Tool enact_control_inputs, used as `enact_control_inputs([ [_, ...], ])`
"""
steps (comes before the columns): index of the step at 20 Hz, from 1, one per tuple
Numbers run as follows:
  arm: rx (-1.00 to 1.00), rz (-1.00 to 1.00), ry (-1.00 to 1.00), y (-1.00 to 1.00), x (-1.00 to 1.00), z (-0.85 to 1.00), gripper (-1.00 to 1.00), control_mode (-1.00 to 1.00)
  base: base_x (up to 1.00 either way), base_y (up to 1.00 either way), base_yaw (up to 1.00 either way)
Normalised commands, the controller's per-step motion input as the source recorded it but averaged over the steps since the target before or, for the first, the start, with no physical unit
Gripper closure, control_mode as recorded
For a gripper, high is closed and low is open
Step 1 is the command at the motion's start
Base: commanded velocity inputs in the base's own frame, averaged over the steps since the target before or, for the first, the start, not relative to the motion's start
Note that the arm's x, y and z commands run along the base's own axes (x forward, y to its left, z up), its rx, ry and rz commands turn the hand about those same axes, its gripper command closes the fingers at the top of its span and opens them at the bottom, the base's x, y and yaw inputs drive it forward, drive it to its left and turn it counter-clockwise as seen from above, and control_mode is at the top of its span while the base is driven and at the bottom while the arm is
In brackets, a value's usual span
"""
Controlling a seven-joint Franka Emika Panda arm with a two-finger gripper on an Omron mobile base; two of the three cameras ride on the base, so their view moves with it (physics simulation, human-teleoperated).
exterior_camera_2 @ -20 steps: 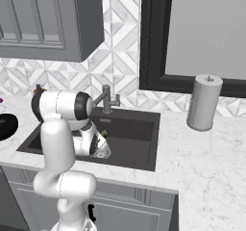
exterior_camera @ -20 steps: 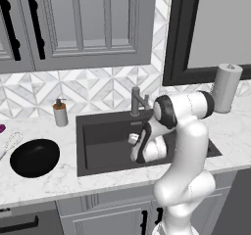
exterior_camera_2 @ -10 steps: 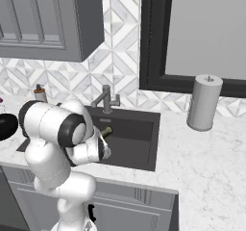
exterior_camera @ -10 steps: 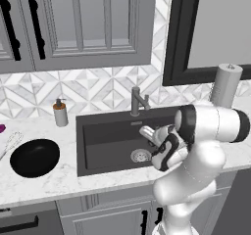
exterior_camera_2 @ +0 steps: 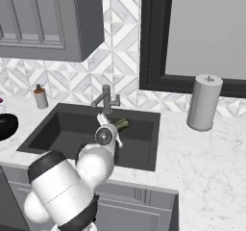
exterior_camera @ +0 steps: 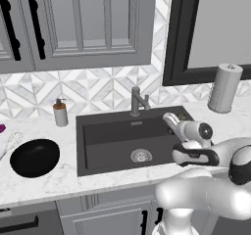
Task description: Pick the cucumber from the sink and place it in the bowl. Then pick the bowl and place it in the microwave. Then close the microwave door and press the start button.
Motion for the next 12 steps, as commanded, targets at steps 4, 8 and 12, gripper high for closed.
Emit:
enact_control_inputs([
  [4,0.02,-0.07,-0.09,-0.4,-0.26,1.0,1.0,-1.0,0.0,0.0,0.0],
  [8,0.01,-0.08,0.01,-0.14,-0.4,1.0,1.0,-1.0,0.0,0.0,0.0],
  [12,-0.04,-0.01,0.28,0.05,-0.55,0.89,1.0,-1.0,0.0,0.0,0.0],
])
